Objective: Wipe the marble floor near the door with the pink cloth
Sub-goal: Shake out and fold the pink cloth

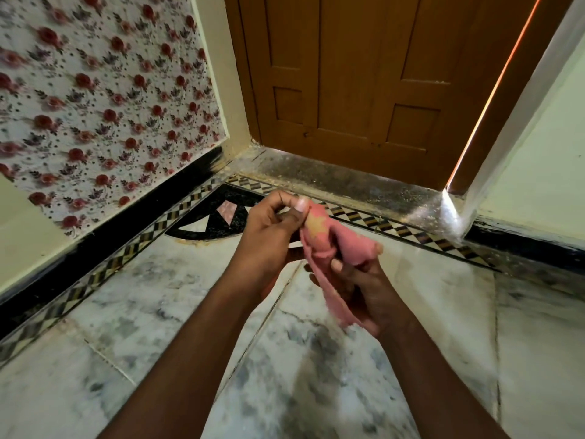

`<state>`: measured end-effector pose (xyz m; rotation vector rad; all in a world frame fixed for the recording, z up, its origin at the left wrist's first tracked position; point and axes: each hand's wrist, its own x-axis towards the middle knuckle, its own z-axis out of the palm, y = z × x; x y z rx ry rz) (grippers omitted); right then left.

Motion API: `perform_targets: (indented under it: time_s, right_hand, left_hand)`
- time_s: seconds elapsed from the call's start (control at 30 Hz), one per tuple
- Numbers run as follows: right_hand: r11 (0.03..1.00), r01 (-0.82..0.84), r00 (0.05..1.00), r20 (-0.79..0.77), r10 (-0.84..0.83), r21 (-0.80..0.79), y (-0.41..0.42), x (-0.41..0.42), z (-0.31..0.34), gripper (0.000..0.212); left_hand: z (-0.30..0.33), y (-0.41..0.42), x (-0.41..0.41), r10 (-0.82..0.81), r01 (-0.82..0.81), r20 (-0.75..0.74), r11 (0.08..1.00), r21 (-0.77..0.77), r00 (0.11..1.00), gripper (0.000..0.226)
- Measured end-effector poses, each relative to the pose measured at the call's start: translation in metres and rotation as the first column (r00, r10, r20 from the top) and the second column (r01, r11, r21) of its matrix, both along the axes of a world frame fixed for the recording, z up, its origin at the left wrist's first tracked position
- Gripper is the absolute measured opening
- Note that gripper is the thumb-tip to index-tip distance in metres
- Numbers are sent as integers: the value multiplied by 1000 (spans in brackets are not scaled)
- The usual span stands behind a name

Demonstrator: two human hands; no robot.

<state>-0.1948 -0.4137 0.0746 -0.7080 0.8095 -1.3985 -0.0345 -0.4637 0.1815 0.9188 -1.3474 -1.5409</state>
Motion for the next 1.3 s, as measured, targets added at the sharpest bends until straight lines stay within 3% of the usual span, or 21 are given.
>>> perform_targets:
  time_s: [0.03,0.07,0.17,0.2,0.37,0.47,0.57,0.67,0.8,1.03,1.13,1.3]
  right_hand:
    - [1000,25,999,30,-25,-11,0,-1,6,17]
    - [999,42,998,37,-42,-6,0,-6,6,31]
    - [998,61,997,49,-61,-1,5,-13,17,21]
    - [996,87,995,38,-88,10,4,-15,17,28]
    - [979,148,987,-87,-137,139,3,-19,12,35]
    - [966,176,976,-158,-147,189,8,-20,9,40]
    - [966,196,962,-224,-156,170,12,-24,7,40]
    - [966,215,934,-319,-161,145,13,-26,7,37]
    - [971,196,933,-329,-142,137,12,-23,11,40]
    - [977,138,967,-236,-97,164,10,-21,8,33]
    - [980,143,951,-295,-96,142,10,-18,11,19]
    - [980,155,905,-415,-91,124,9,-17,15,38]
  left_hand:
    - [-7,-3,2,66,-66,24,998,-14,998,23]
    - [-14,-5,4,127,-125,52,992,-32,991,24]
    - [-37,-5,10,244,-238,127,969,-61,961,25]
    - [-42,-3,10,267,-262,136,963,-55,954,24]
    - [-66,8,8,325,-335,171,942,34,930,20]
    - [-71,11,10,257,-286,178,944,163,950,12]
    - [-75,17,14,154,-184,150,959,215,977,51]
    - [-80,18,16,167,-197,179,967,163,970,66]
    - [-78,16,19,263,-288,198,951,111,944,59]
    - [-69,11,24,285,-303,187,950,75,940,42]
    - [-66,9,26,278,-290,194,956,37,941,27]
    - [-63,7,32,237,-235,193,971,-30,952,26]
